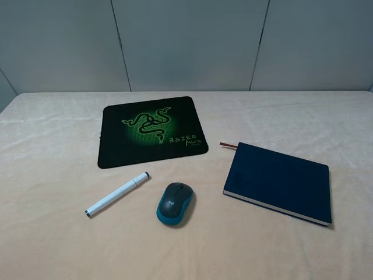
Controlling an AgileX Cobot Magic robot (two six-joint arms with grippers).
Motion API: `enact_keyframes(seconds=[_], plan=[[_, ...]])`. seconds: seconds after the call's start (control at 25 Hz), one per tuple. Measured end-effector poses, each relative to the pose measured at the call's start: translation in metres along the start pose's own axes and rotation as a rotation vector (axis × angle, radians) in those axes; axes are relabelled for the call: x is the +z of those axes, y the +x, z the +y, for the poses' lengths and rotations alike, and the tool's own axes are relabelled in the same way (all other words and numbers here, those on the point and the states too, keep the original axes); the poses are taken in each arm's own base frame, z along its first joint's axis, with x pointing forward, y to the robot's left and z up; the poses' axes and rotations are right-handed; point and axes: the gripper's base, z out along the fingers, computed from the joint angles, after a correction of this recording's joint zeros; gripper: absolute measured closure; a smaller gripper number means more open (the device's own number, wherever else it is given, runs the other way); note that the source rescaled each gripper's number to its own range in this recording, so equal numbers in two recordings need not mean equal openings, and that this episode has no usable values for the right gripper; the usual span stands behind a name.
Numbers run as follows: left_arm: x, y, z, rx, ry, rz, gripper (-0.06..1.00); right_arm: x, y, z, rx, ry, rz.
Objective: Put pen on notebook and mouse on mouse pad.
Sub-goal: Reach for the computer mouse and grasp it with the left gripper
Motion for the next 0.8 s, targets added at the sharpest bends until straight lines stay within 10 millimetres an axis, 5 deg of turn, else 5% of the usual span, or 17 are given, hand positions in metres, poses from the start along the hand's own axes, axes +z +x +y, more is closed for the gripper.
enact_keyframes(seconds=[0.8], plan=[[0.0, 0.0, 0.0, 0.0, 0.0, 0.0, -0.01, 0.0, 0.0, 0.0, 0.0, 0.0, 0.0]])
